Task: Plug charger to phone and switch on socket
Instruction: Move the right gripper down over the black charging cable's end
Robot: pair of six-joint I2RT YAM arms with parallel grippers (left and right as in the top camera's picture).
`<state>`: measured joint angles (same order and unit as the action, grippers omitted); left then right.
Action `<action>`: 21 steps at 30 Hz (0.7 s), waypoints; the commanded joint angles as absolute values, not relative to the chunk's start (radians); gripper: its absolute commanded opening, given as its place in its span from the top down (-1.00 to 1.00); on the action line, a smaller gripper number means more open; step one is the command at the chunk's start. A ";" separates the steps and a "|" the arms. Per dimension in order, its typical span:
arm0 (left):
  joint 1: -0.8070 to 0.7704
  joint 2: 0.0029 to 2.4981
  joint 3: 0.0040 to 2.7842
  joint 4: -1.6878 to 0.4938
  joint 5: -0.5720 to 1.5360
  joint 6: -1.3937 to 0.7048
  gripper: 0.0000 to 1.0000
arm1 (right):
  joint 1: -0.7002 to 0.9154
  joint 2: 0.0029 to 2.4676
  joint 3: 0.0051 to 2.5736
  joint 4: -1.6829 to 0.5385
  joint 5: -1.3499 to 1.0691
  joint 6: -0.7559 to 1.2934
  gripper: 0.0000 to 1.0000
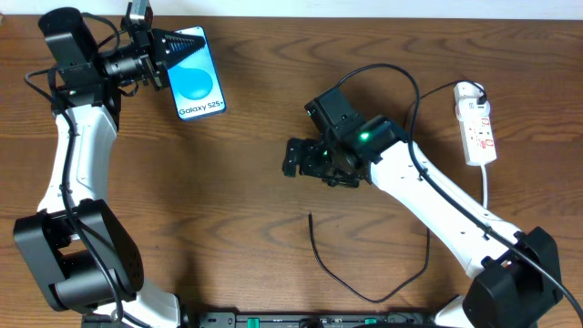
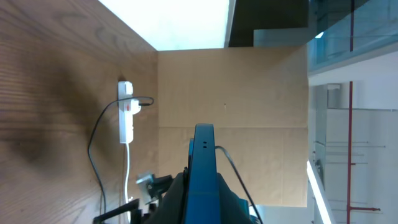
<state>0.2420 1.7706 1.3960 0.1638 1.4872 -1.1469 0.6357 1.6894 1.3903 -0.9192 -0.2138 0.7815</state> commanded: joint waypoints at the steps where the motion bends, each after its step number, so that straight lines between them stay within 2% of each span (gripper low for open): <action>1: 0.247 1.744 1.426 0.171 1.507 -1.132 0.85 | 0.656 1.710 1.411 -0.966 -0.102 0.817 -0.99; 6: 0.247 1.744 1.426 0.171 1.507 -1.133 0.86 | 0.701 1.761 1.411 -1.033 -0.070 0.842 -0.99; 21: 0.247 1.744 1.426 0.171 1.507 -1.133 0.86 | 0.815 1.943 1.410 -1.037 -0.059 0.906 -0.93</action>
<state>0.2420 1.7706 1.3960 0.1638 1.4872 -1.1469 0.7998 1.9232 1.3975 -1.0325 -0.0772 0.8722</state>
